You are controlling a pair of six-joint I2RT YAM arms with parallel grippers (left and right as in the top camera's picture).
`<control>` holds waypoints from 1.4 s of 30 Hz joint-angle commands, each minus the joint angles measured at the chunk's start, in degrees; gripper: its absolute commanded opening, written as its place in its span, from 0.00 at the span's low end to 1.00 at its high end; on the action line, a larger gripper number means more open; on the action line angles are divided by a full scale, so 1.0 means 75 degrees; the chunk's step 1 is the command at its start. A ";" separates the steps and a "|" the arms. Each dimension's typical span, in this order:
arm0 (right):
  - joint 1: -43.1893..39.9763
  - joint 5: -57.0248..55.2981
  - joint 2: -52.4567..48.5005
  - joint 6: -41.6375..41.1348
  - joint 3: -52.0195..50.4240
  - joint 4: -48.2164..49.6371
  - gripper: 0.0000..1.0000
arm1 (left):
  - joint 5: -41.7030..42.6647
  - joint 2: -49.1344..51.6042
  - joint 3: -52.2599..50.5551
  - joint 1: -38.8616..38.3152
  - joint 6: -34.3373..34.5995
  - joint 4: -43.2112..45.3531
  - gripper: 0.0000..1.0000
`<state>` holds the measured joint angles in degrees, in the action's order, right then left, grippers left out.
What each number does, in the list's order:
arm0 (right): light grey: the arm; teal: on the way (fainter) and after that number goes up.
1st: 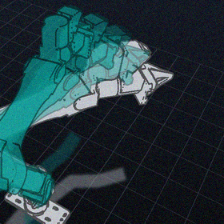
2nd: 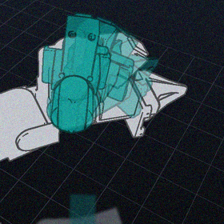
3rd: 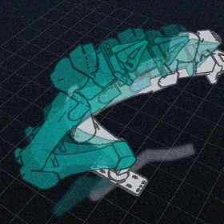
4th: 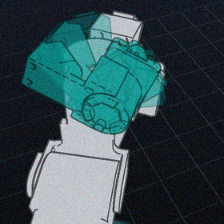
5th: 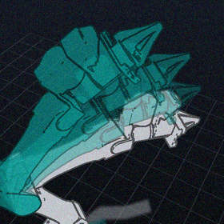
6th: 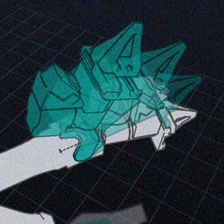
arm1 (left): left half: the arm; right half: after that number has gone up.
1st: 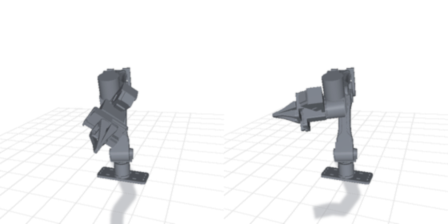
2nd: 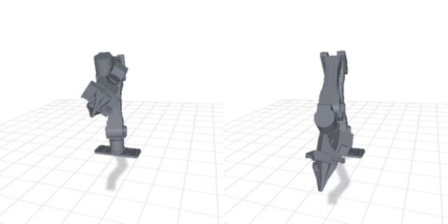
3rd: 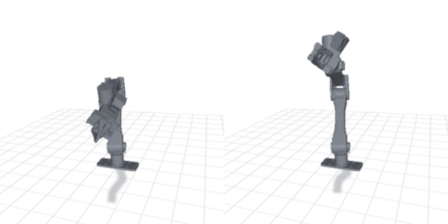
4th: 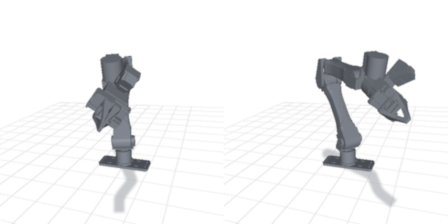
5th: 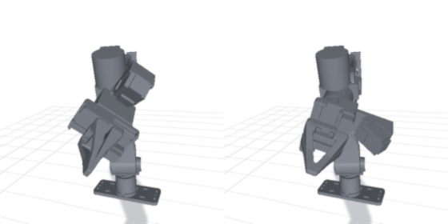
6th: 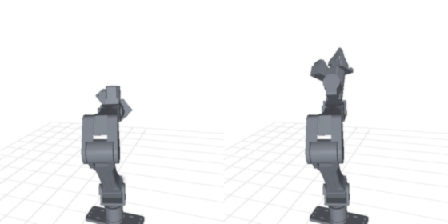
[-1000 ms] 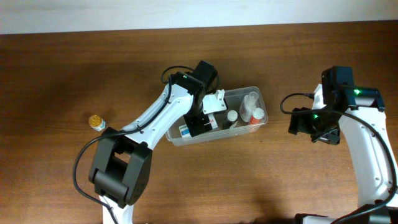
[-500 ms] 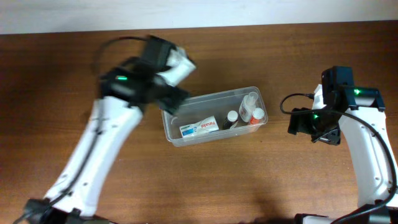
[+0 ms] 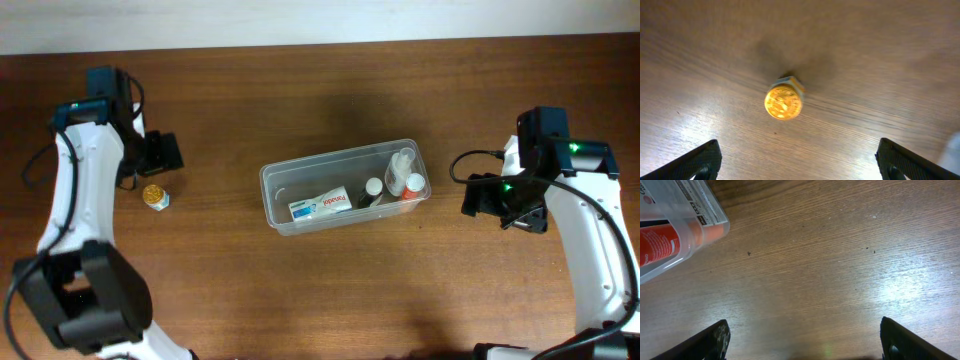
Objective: Pack container
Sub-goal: 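Grasp the small gold-lidded jar with the left gripper, then lower the gold-lidded jar into the container and release it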
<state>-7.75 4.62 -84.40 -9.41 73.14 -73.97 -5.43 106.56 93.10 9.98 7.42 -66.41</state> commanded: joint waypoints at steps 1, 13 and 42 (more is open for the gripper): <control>-0.0020 0.0102 0.0006 0.0017 0.0009 -0.0015 0.88 | 0.0087 0.1177 -0.0096 0.0353 0.0149 0.0015 0.99; -0.0020 0.0099 0.0006 0.0020 0.0009 -0.0017 0.88 | 0.0085 0.2769 -0.0090 0.0414 0.0146 0.0023 0.90; -0.0020 0.0099 0.0006 0.0020 0.0009 -0.0006 0.88 | 0.0420 0.0210 0.0495 -0.0370 -0.0315 -0.0443 0.36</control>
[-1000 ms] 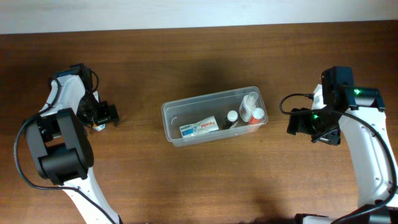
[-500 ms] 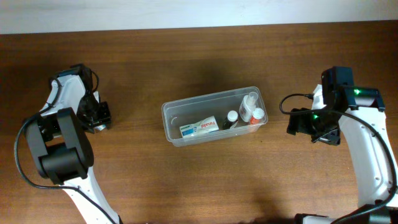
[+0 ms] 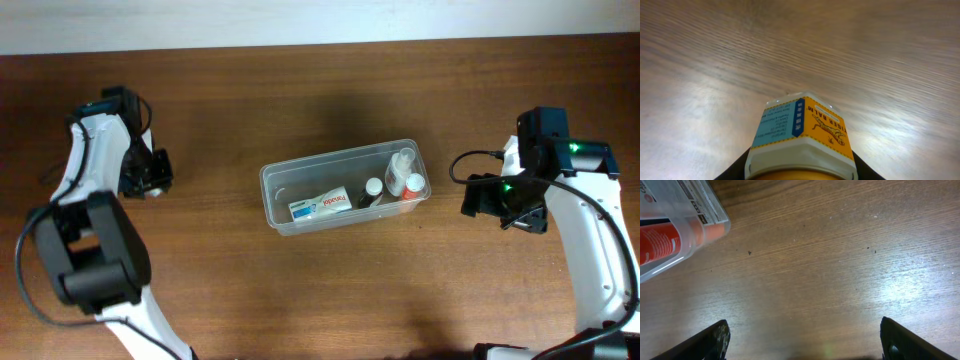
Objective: Pack container
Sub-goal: 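Lower the gold-lidded jar into the container and release it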
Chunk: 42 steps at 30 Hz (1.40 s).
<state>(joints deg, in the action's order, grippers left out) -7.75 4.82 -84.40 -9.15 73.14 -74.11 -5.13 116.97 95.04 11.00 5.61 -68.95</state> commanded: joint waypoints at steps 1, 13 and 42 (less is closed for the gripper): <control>-0.0020 0.0073 0.0006 -0.0015 0.0009 0.0020 0.88 | 0.0562 -0.1445 0.0236 -0.0731 -0.0073 -0.0140 0.36; -0.0020 0.0073 0.0006 -0.0015 0.0009 0.0082 0.88 | 0.0697 -0.2664 0.0221 -0.4634 -0.2040 0.0527 0.37; -0.0020 0.0076 0.0006 -0.0015 0.0003 0.0000 0.88 | 0.0708 0.0676 0.0221 -0.6382 -0.2591 0.2506 0.57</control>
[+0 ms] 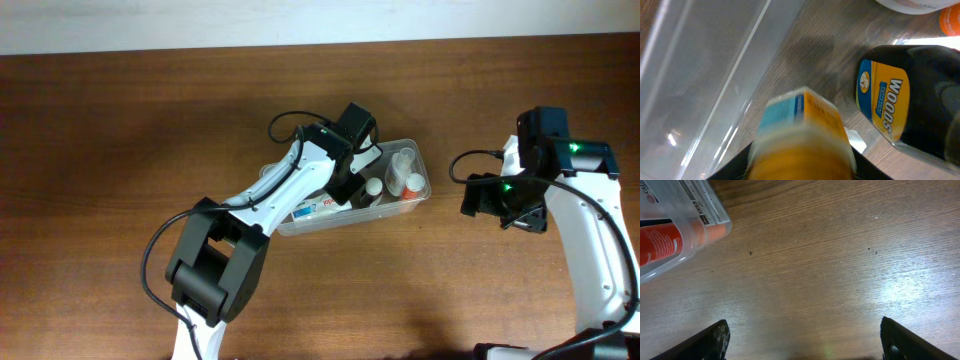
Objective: Pack container
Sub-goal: 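Lower the gold-lidded jar into the container and release it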
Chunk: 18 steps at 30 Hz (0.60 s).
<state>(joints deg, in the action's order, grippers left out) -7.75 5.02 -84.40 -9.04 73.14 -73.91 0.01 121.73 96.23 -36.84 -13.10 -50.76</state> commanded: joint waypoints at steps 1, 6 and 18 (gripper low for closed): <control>-0.0020 0.0047 0.0006 -0.0029 0.0003 -0.0026 0.89 | 0.0023 0.0041 0.0064 -0.0003 -0.0096 0.0076 0.57; -0.0020 0.0047 0.0006 -0.0029 0.0003 -0.0023 0.88 | -0.0003 -0.0184 0.0428 0.0006 -0.0096 -0.0475 0.63; -0.0017 0.0047 0.0006 0.0093 0.0006 0.0364 0.88 | -0.1180 -0.2838 0.0970 0.0944 0.1291 -0.1134 0.75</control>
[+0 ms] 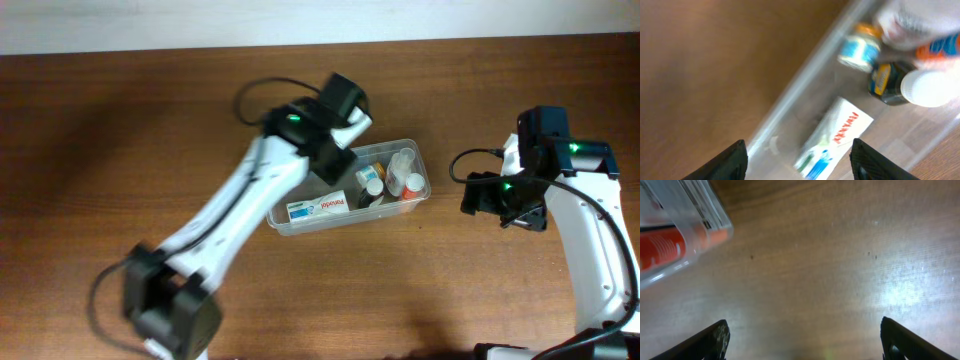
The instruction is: Pack container
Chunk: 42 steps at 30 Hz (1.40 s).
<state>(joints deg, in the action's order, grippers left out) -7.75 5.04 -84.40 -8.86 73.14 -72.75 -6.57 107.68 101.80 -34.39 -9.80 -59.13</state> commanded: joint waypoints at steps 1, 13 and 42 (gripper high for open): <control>-0.0017 0.0044 0.0006 0.0067 0.0012 0.0414 0.88 | -0.0303 -0.1122 0.0227 0.0790 0.1035 -0.0020 0.82; -0.0015 -0.0082 -0.0009 0.1416 0.0577 0.2728 0.98 | -0.0245 -0.1501 0.0175 0.3497 0.4511 -0.0079 0.99; 0.0781 -0.0341 0.6315 0.0423 -0.1973 0.1201 0.98 | -0.0312 -0.7402 -0.5455 0.4010 0.2973 0.1387 0.99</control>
<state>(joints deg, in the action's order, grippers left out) -2.52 2.94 -43.16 -2.61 64.31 -63.88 -8.43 59.61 71.44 -4.47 13.67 -51.88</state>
